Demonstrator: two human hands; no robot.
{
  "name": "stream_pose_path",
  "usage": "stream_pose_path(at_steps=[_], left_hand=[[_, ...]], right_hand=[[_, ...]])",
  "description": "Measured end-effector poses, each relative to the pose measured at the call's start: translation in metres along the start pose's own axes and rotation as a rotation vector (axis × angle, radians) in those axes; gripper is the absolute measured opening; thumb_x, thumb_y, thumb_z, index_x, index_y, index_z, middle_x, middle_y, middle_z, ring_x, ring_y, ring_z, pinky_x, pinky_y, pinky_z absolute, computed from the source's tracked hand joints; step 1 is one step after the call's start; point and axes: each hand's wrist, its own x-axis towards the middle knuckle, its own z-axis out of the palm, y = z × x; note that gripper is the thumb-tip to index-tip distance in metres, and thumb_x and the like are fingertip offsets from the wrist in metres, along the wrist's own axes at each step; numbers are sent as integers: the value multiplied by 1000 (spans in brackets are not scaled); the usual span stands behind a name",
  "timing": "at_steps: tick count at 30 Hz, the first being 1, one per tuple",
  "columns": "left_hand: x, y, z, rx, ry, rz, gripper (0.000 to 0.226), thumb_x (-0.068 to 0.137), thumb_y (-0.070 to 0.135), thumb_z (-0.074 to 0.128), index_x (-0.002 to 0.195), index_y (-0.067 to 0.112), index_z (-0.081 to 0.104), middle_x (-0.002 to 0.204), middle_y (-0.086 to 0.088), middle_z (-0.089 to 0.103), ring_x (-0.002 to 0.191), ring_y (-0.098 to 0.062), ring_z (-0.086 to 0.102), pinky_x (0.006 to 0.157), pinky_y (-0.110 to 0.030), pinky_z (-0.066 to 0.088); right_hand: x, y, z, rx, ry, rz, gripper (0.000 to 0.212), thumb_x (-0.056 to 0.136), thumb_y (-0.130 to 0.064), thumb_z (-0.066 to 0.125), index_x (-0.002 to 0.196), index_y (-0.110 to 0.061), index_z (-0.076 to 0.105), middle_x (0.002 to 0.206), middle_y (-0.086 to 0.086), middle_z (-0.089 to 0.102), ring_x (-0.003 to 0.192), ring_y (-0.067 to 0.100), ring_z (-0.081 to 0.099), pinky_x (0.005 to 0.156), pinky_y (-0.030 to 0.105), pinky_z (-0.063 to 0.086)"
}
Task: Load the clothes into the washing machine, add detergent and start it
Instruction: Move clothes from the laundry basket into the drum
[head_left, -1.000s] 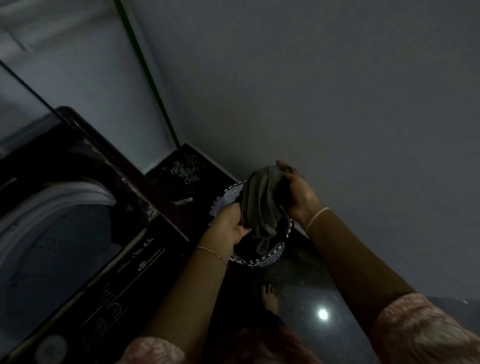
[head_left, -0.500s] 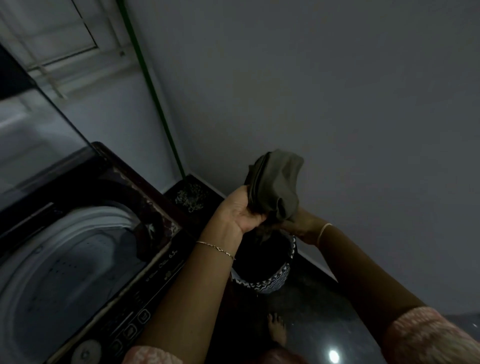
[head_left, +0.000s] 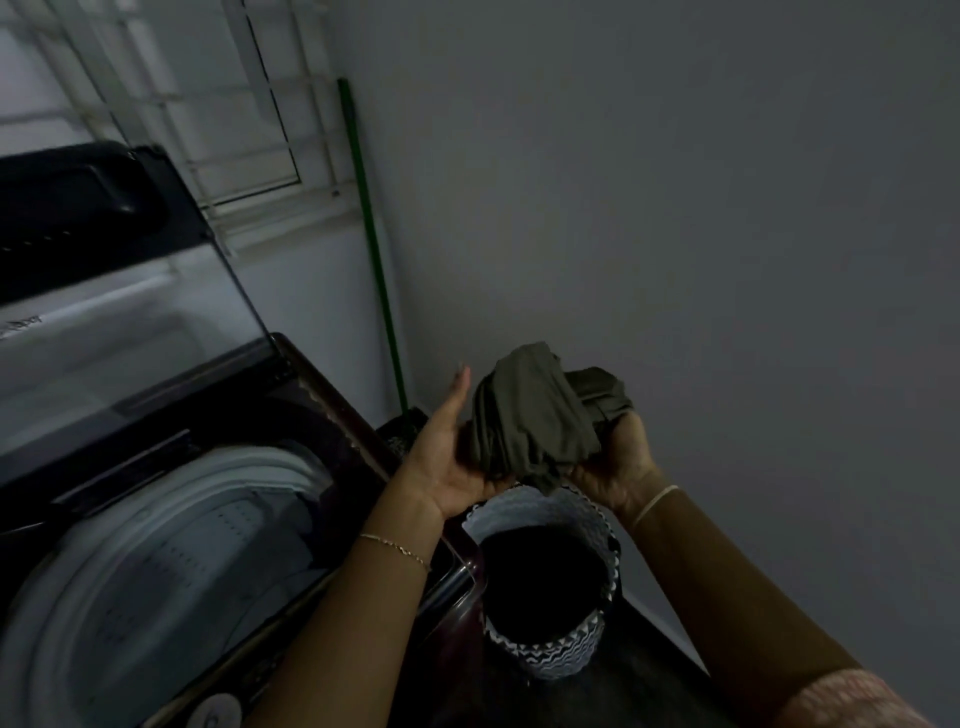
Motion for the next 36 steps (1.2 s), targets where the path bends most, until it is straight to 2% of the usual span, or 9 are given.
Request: stream_pose_path(at_steps=[4, 6, 10, 12, 15, 20, 23, 30, 36], left_hand=[[1, -7, -3, 122, 85, 28, 56, 64, 55, 74, 108, 20, 66, 109, -7, 70, 105, -24, 62, 90, -41, 52], [3, -10, -3, 188, 118, 39, 48, 62, 48, 79, 102, 24, 66, 108, -5, 68, 109, -25, 58, 98, -49, 47], [8, -19, -1, -31, -15, 106, 49, 64, 30, 81, 108, 15, 68, 115, -11, 69, 118, -31, 55, 102, -56, 42], [8, -20, 1, -187, -69, 197, 46, 74, 21, 72, 118, 8, 64, 123, -14, 66, 117, -30, 58, 99, -47, 47], [2, -15, -3, -273, -55, 308, 49, 80, 19, 66, 126, 5, 59, 125, -14, 64, 115, -27, 61, 87, -36, 55], [-20, -2, -32, -306, 105, 449, 50, 76, 14, 69, 124, 5, 61, 122, -13, 66, 112, -26, 63, 91, -36, 54], [-39, 8, -53, -389, 158, 520, 47, 76, 15, 69, 121, 3, 62, 119, -14, 68, 107, -27, 66, 86, -37, 56], [-86, 17, -109, -409, 316, 614, 50, 78, 16, 68, 125, 4, 59, 123, -13, 66, 114, -26, 62, 100, -36, 47], [-121, 15, -167, -362, 536, 609, 36, 92, 14, 57, 127, 8, 56, 119, -6, 66, 101, -22, 65, 79, -29, 57]], right_hand=[[5, 0, 15, 65, -7, -13, 33, 73, -36, 65, 77, -5, 76, 86, 16, 72, 74, 28, 72, 72, 41, 60], [10, -2, 19, 62, -5, 2, 55, 91, -45, 45, 75, -4, 77, 87, 18, 73, 74, 29, 73, 71, 43, 60], [15, -5, 31, 1, -23, 120, 59, 96, -44, 39, 85, 2, 75, 90, 22, 72, 76, 31, 72, 66, 43, 61], [20, -2, 33, -48, -3, 198, 53, 96, -44, 41, 101, 0, 70, 99, 20, 69, 83, 29, 70, 78, 45, 57], [29, 8, 41, -198, -72, 218, 51, 99, -37, 36, 90, -3, 72, 93, 17, 71, 78, 25, 71, 74, 35, 59], [41, 45, 68, -466, -134, 190, 34, 98, -31, 44, 111, -7, 63, 110, 17, 66, 96, 27, 64, 78, 37, 55], [50, 71, 84, -528, -177, 181, 40, 91, -28, 56, 124, -4, 59, 126, 24, 59, 107, 32, 62, 94, 50, 51], [43, 124, 130, -299, -335, 426, 48, 97, -41, 40, 109, -6, 71, 116, 18, 67, 99, 31, 65, 85, 43, 57], [54, 181, 152, -225, -304, 519, 57, 95, -49, 33, 117, -8, 66, 120, 17, 65, 107, 32, 61, 88, 40, 54]])
